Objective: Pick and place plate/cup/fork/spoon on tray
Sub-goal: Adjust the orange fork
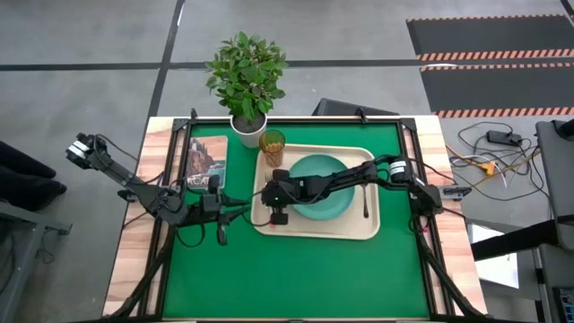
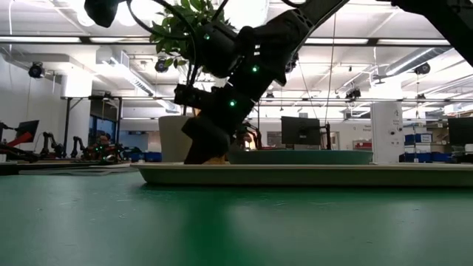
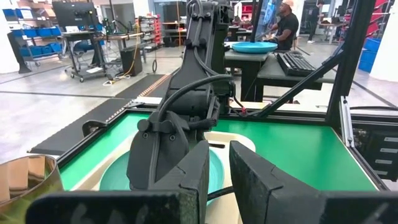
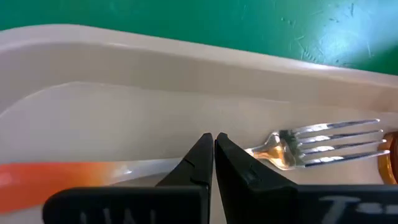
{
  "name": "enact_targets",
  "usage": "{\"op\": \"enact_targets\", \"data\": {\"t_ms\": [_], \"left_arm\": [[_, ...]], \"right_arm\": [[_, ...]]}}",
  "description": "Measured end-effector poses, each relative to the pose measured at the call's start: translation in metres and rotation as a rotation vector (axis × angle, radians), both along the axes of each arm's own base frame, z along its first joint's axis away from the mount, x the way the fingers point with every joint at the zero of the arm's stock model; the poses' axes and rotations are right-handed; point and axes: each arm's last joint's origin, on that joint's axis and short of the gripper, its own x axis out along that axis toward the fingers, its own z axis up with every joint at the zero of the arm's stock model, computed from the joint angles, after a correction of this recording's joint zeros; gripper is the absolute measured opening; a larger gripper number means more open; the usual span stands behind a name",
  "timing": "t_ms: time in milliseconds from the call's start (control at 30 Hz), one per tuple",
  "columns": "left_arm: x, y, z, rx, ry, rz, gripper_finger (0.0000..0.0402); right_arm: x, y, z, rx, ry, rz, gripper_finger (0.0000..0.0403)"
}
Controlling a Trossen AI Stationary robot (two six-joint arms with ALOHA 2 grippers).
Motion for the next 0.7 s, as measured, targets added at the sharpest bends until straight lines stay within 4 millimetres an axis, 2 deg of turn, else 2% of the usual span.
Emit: {"op": "enact_targets", "data": {"t_ms": [700], "left_arm": [[-0.0001, 0.0, -0.0001, 0.001, 0.001, 0.0, 0.0046]], "right_arm": [[-0.004, -0.003, 0.0021, -0.074, 0.091, -0.077, 0.0008]]}}
